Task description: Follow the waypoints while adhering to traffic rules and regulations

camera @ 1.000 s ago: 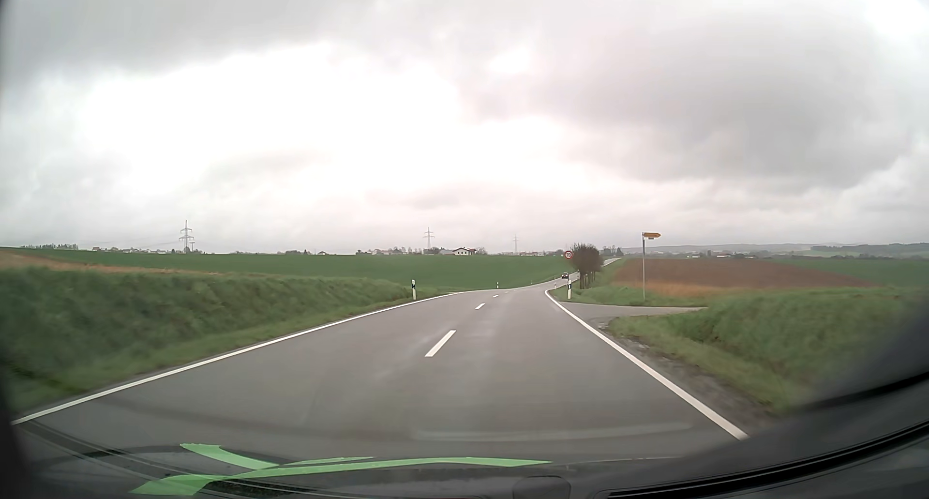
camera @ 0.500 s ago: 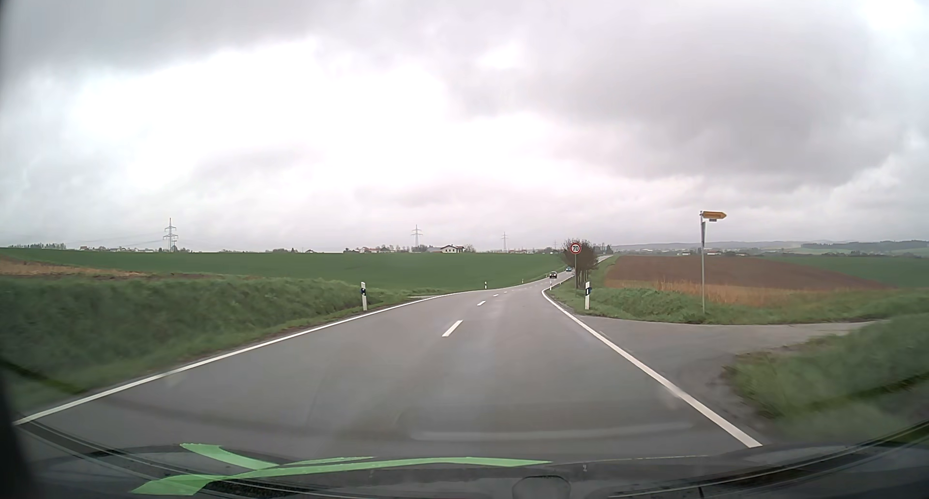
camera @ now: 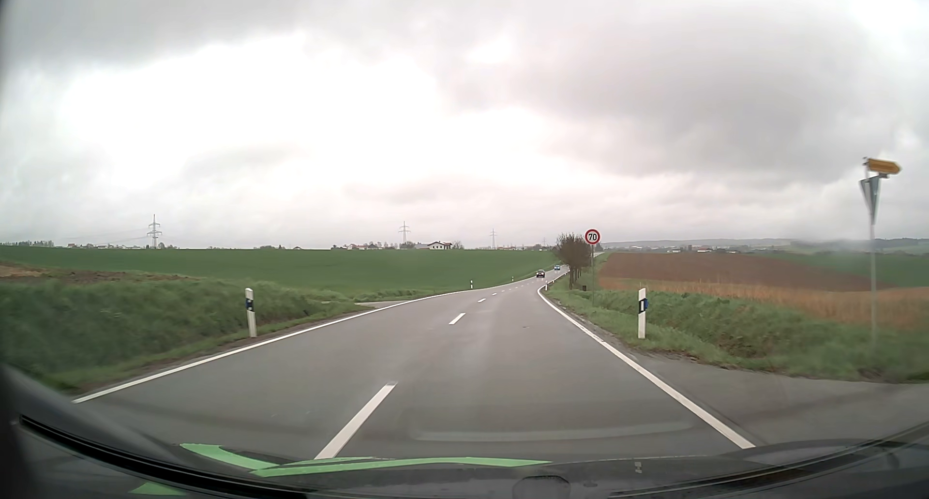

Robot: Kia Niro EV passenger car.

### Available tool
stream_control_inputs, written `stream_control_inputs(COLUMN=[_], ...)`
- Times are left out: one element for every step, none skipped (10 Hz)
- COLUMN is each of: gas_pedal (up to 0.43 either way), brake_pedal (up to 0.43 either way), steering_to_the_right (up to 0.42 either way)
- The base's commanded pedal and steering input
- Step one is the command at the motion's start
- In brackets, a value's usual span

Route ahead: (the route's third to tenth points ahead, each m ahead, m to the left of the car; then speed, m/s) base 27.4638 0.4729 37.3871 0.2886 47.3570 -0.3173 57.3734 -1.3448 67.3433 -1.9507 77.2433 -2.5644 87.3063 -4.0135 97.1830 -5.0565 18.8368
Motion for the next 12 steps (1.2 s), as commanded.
stream_control_inputs(gas_pedal=[0.067, 0.079, 0.079, 0.067, 0.059, 0.047, 0.039, 0.028, 0.020, 0.020, 0.020, 0.039], brake_pedal=[0.000, 0.000, 0.000, 0.000, 0.000, 0.000, 0.000, 0.000, 0.000, 0.000, 0.000, 0.000], steering_to_the_right=[0.010, 0.010, 0.009, 0.009, 0.009, 0.010, 0.009, 0.008, 0.007, 0.007, 0.007, 0.007])
